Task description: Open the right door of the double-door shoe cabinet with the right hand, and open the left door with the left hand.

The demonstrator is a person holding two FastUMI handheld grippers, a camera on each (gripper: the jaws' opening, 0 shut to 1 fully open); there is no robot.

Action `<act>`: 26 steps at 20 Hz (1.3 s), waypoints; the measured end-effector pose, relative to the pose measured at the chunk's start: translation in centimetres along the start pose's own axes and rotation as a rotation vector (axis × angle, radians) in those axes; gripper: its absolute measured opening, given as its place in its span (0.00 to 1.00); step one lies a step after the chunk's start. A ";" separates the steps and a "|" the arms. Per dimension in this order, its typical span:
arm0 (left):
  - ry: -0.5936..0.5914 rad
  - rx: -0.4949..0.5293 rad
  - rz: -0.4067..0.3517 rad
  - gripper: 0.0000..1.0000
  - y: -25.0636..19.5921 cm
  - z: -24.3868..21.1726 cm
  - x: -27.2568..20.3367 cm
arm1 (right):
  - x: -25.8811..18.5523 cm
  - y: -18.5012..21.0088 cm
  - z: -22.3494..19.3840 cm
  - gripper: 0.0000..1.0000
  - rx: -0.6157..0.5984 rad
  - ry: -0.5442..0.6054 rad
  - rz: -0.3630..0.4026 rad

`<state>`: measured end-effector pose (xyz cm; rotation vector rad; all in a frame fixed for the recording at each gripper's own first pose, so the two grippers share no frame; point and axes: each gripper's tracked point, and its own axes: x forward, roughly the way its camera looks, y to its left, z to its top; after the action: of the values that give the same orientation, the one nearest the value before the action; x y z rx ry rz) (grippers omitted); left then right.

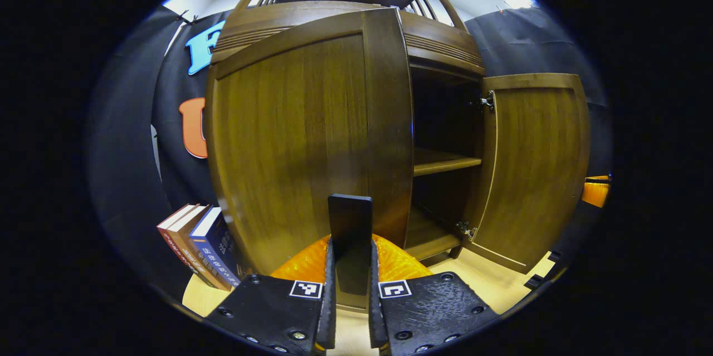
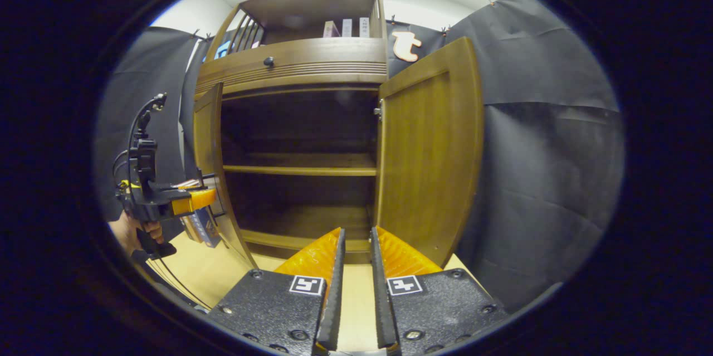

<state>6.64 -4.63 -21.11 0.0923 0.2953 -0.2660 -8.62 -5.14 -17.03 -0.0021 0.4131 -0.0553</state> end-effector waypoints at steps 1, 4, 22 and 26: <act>-0.001 0.001 0.006 0.23 0.3 -0.1 -0.4 | 0.1 0.5 0.0 0.28 -0.005 0.001 0.012; 0.001 -0.005 0.037 0.22 1.1 -0.4 -1.8 | 0.7 2.1 0.2 0.29 -0.026 0.000 0.057; 0.036 -0.040 0.273 0.22 9.0 -2.2 -9.8 | 2.4 6.3 1.4 0.56 -0.049 -0.015 0.146; 0.066 -0.066 0.321 0.21 11.5 -3.5 -11.9 | 2.6 6.5 1.6 0.56 -0.050 -0.017 0.141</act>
<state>-2.13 9.79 -20.32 0.0815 0.3491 0.0656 -5.28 1.22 -16.69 -0.0227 0.3968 0.0939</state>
